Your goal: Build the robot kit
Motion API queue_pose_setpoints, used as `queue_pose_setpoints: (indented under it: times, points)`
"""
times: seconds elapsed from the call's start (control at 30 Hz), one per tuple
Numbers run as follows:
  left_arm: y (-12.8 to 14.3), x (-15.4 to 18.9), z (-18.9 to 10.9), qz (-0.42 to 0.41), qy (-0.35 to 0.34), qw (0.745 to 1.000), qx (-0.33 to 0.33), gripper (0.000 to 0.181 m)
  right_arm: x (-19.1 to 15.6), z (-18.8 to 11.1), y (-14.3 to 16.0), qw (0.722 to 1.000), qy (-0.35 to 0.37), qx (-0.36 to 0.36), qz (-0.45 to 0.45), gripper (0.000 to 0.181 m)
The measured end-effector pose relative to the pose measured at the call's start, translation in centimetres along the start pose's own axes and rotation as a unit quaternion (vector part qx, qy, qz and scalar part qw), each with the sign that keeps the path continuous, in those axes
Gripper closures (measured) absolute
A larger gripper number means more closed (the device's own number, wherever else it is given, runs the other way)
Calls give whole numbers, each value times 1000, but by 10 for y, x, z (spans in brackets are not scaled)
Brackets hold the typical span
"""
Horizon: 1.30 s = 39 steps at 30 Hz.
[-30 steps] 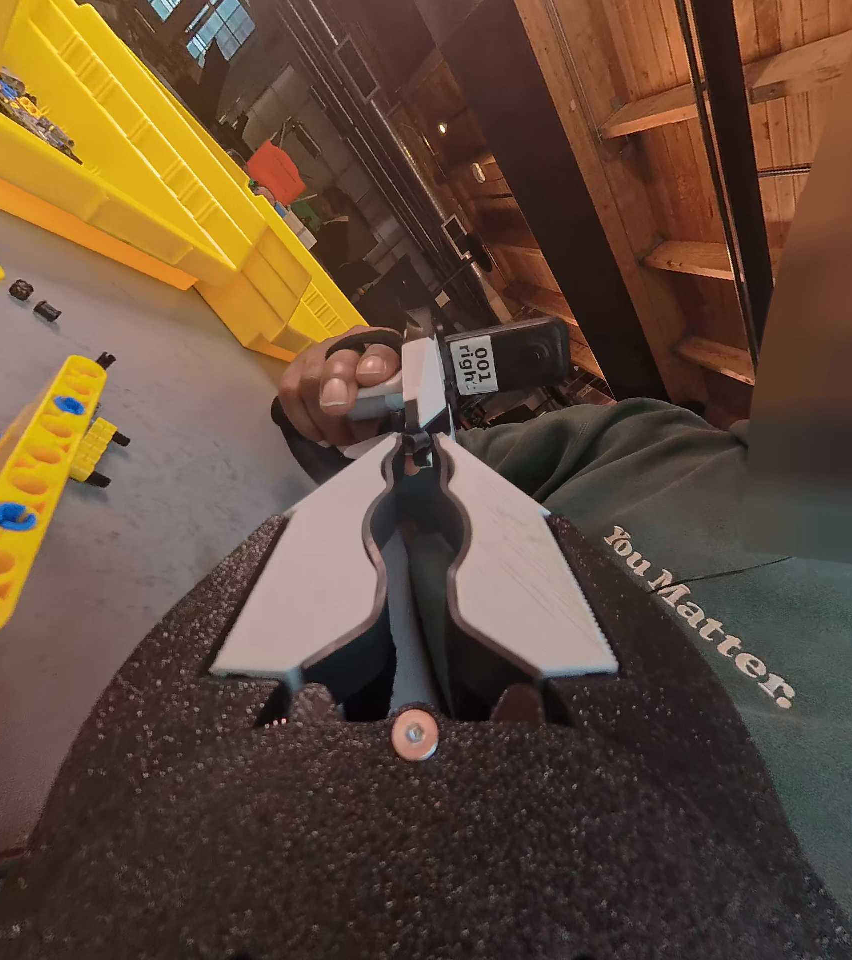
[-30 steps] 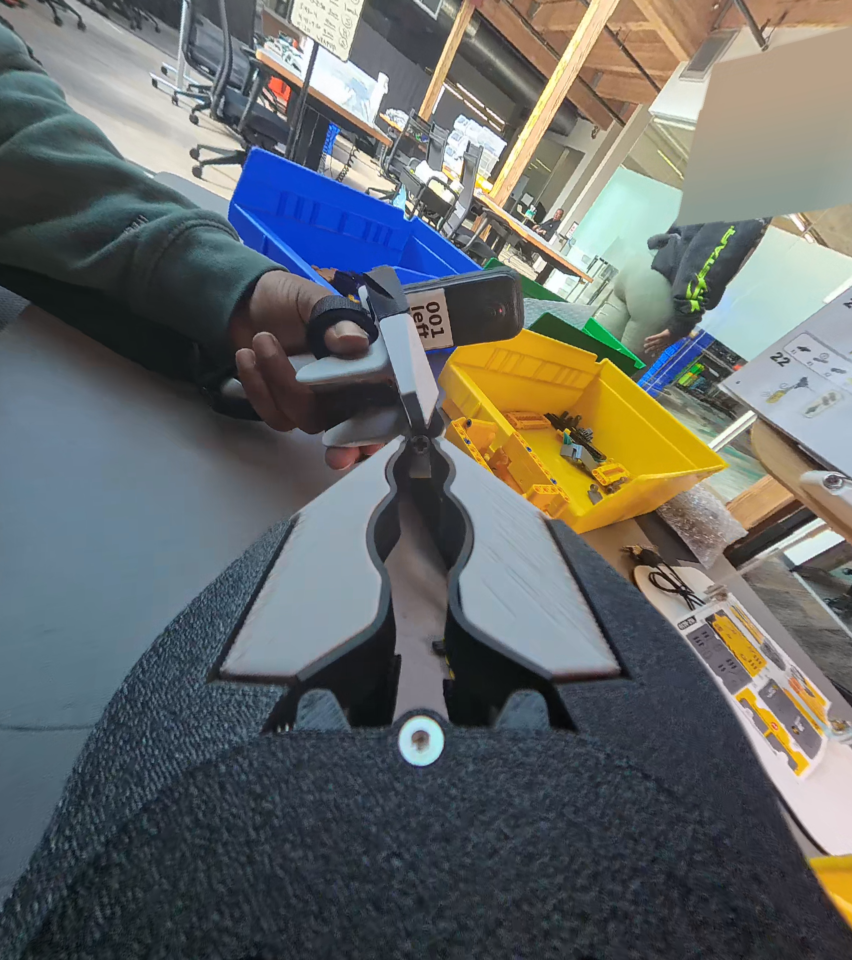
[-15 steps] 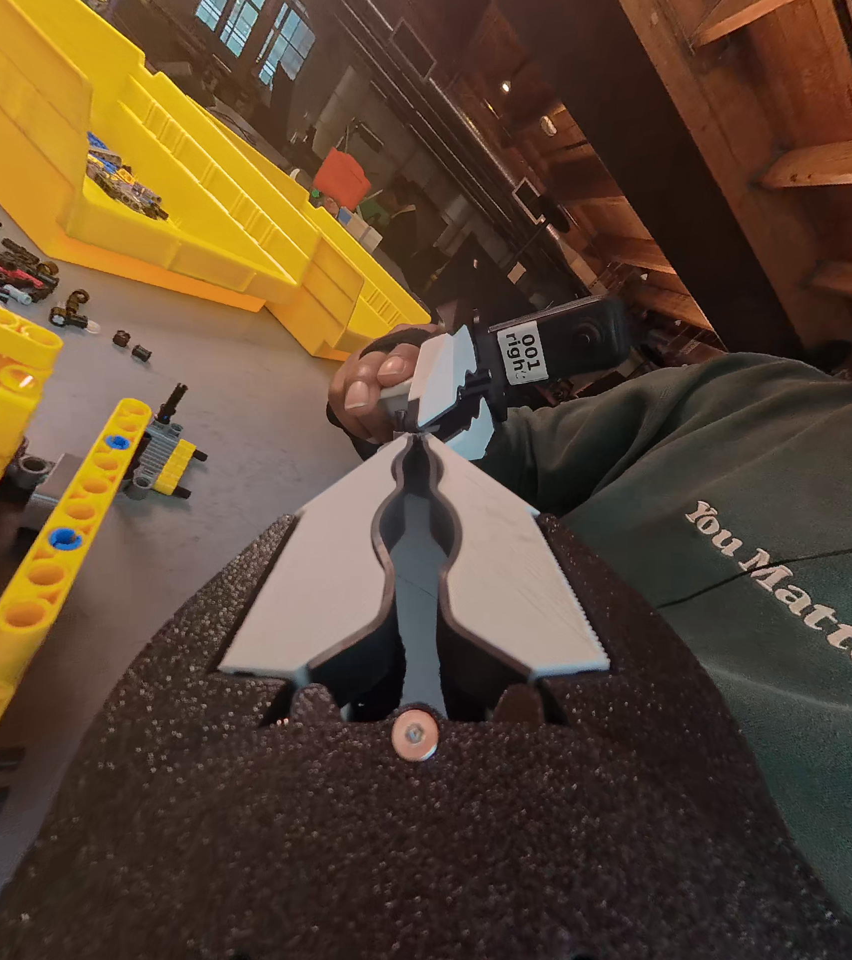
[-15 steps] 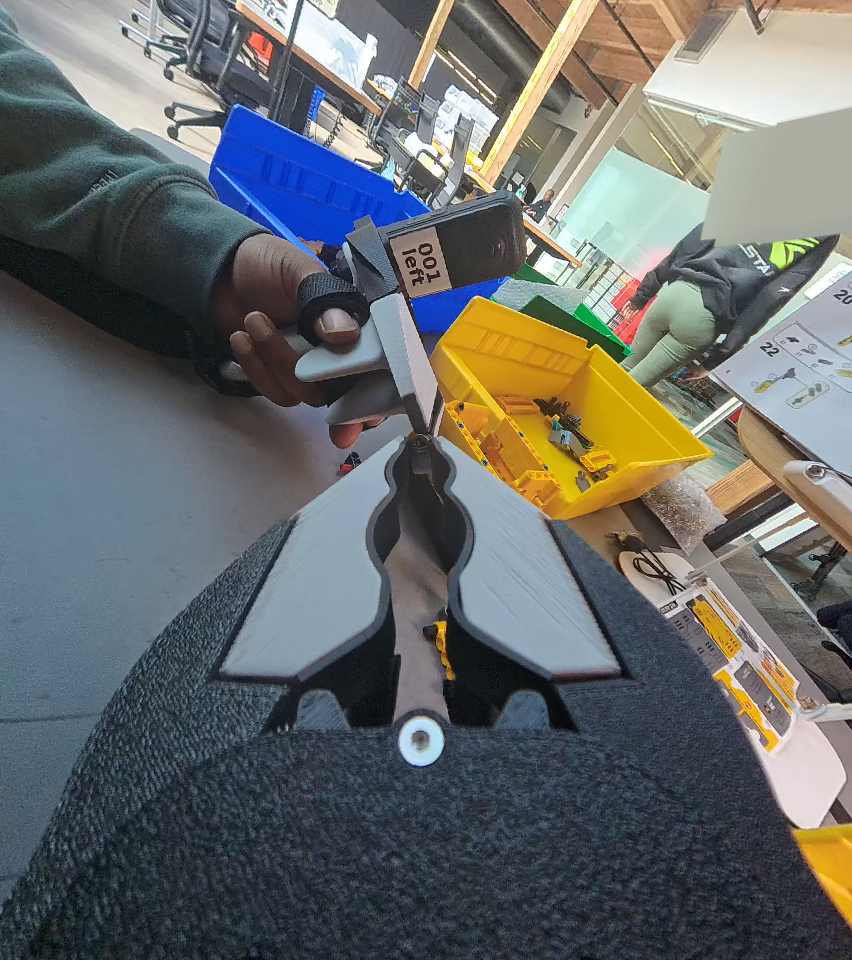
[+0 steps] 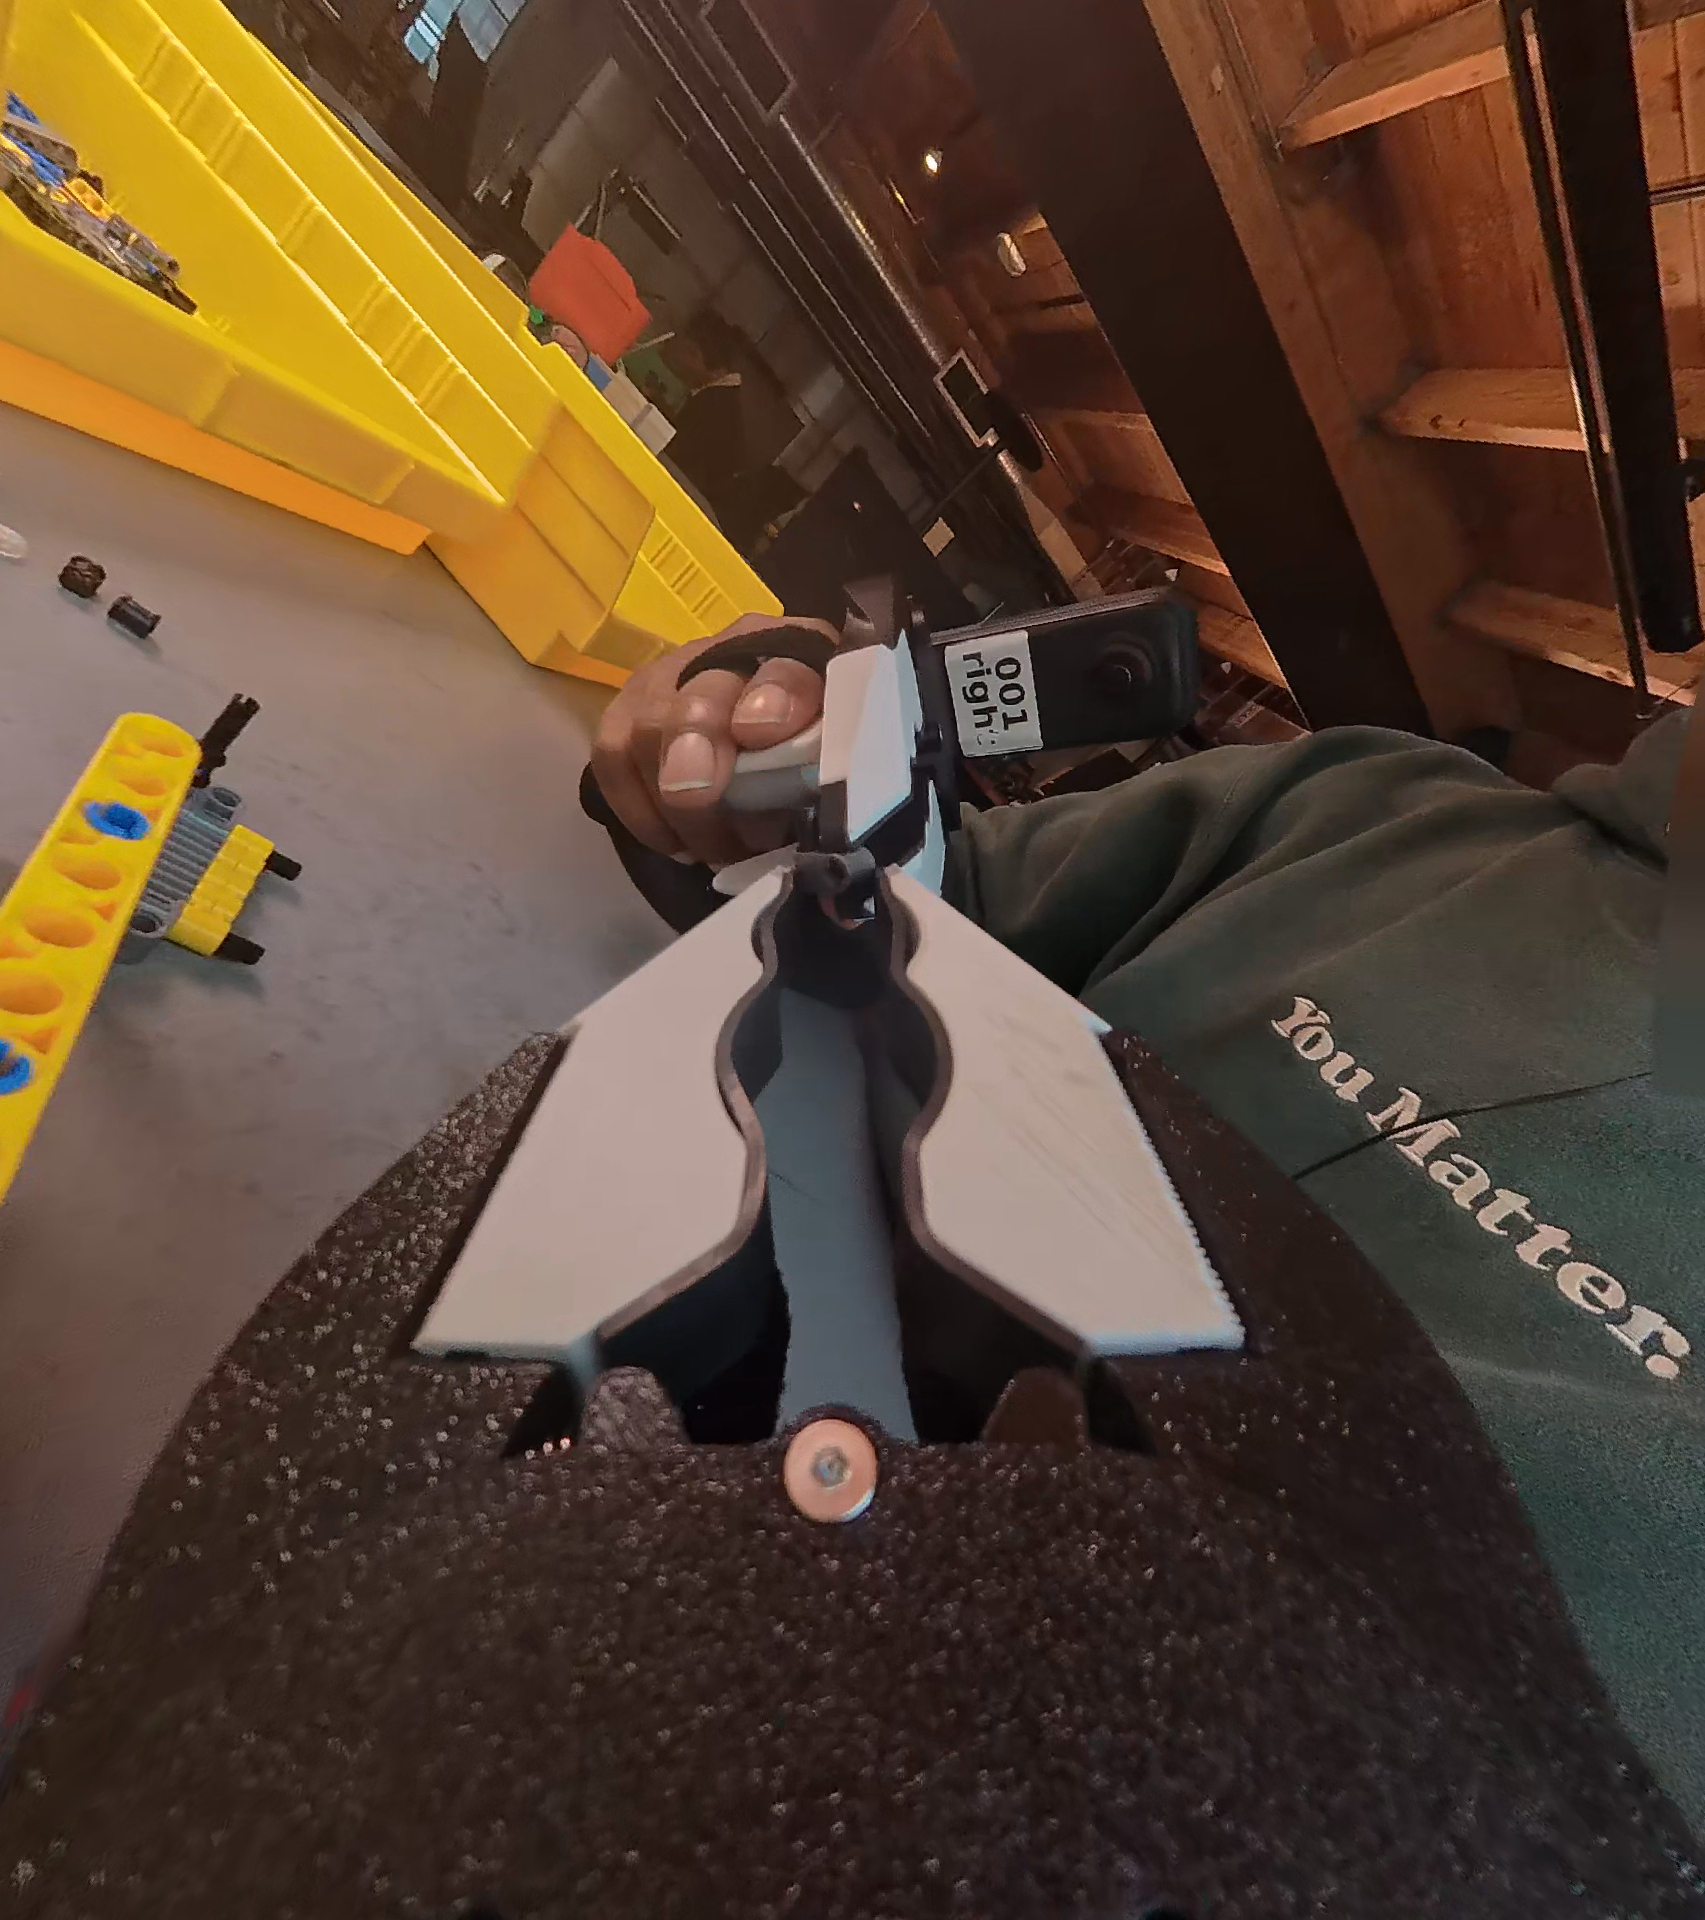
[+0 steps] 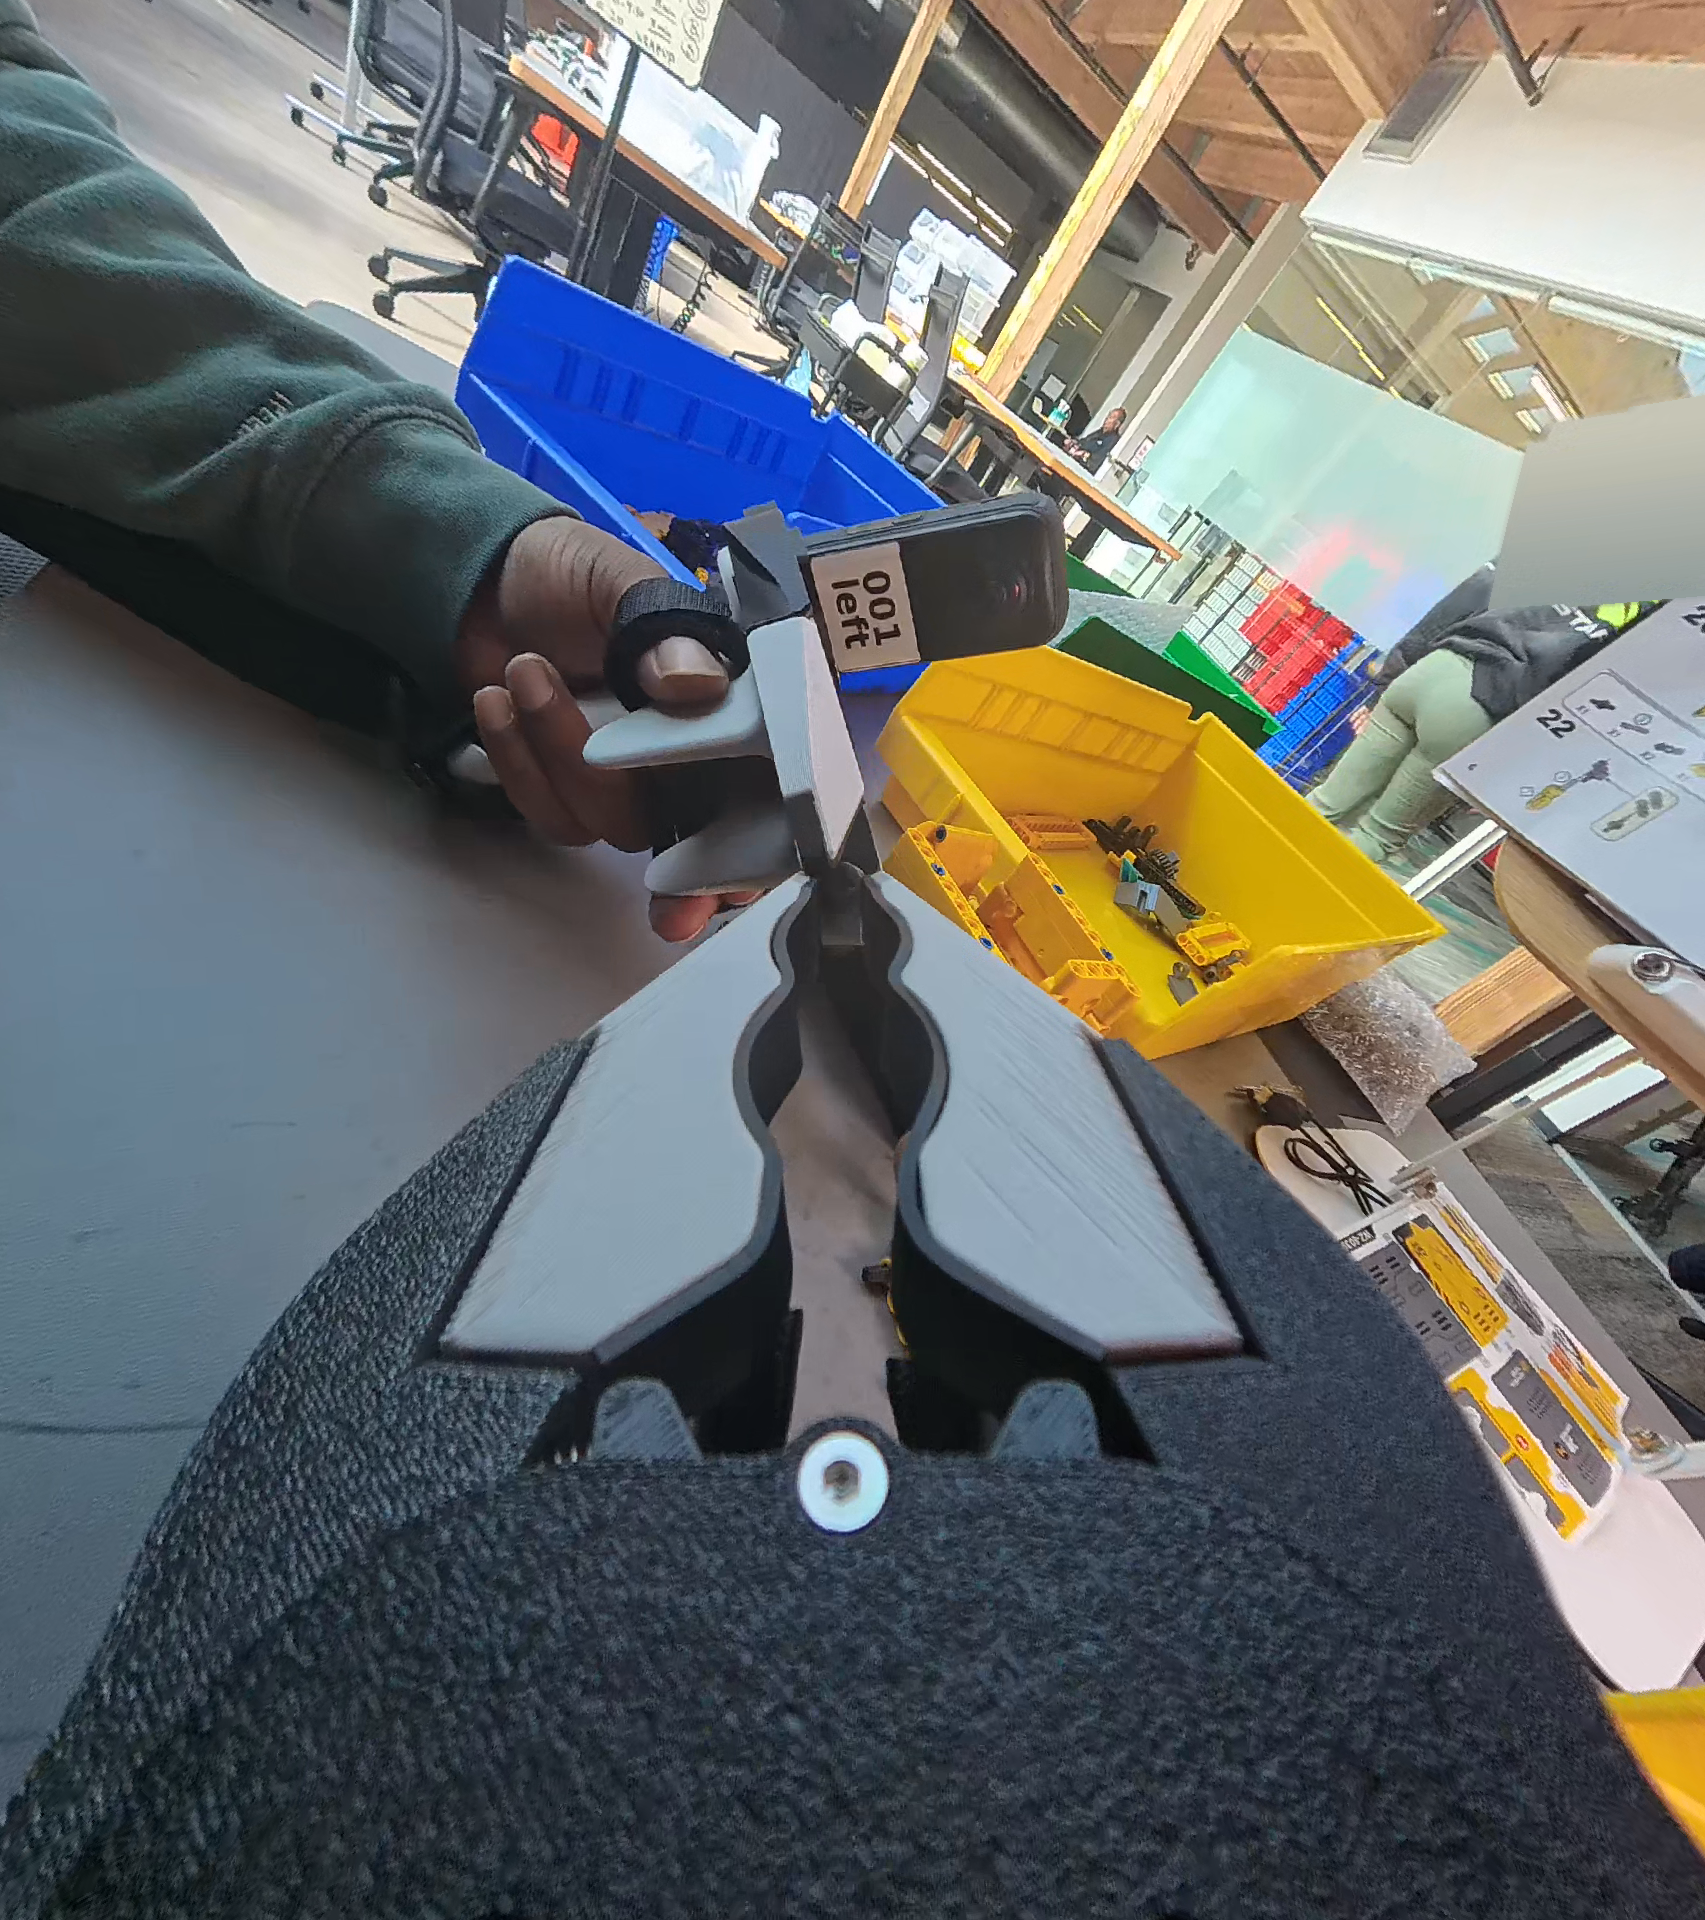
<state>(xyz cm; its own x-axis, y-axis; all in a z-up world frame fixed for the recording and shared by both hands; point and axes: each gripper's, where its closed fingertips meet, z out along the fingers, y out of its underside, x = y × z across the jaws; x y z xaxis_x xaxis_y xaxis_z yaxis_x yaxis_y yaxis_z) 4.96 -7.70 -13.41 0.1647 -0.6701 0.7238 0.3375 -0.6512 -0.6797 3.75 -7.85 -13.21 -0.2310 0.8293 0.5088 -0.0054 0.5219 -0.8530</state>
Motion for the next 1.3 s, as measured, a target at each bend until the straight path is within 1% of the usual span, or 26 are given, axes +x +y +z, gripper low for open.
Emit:
queue_pose_setpoints:
  times: [0.27,0.37,0.4,0.5,0.67,0.7,0.87,0.93,1.03,1.13,1.2,1.3]
  points:
    - [1,0,-1,5,-3,1000,-2,170,-1,-1,1,1000,-5,1,-5,173]
    - [-2,-1,-3,7,-4,1000,7,172,-1,-3,0,1000,-6,4,2,173]
    - [-2,0,-4,10,-5,1000,5,176,0,-4,0,1000,-5,4,6,174]
    - [-2,-1,-3,19,-13,1000,3,176,0,-4,1,1000,-7,4,10,174]
    - [-2,-2,-3,37,-27,999,1,176,3,-6,0,1000,-6,8,23,179]
    - [-3,-2,-4,39,-27,999,2,176,2,-6,0,1000,-8,10,27,181]
    - [-5,-1,-5,45,-29,999,9,176,6,-8,-1,998,-12,20,60,181]
    - [-8,0,-6,52,-32,998,15,176,9,-9,-2,996,-13,26,80,177]
    - [-8,-2,-7,96,-59,994,6,176,9,-9,2,989,-36,23,144,163]
    - [-1,1,-3,156,-75,985,-24,176,4,-9,2,980,-66,27,188,159]
    - [3,5,1,171,-68,982,-35,176,-3,-7,0,979,-81,26,183,160]
    - [4,9,2,172,-54,983,-34,176,-10,-6,2,982,-90,12,164,170]
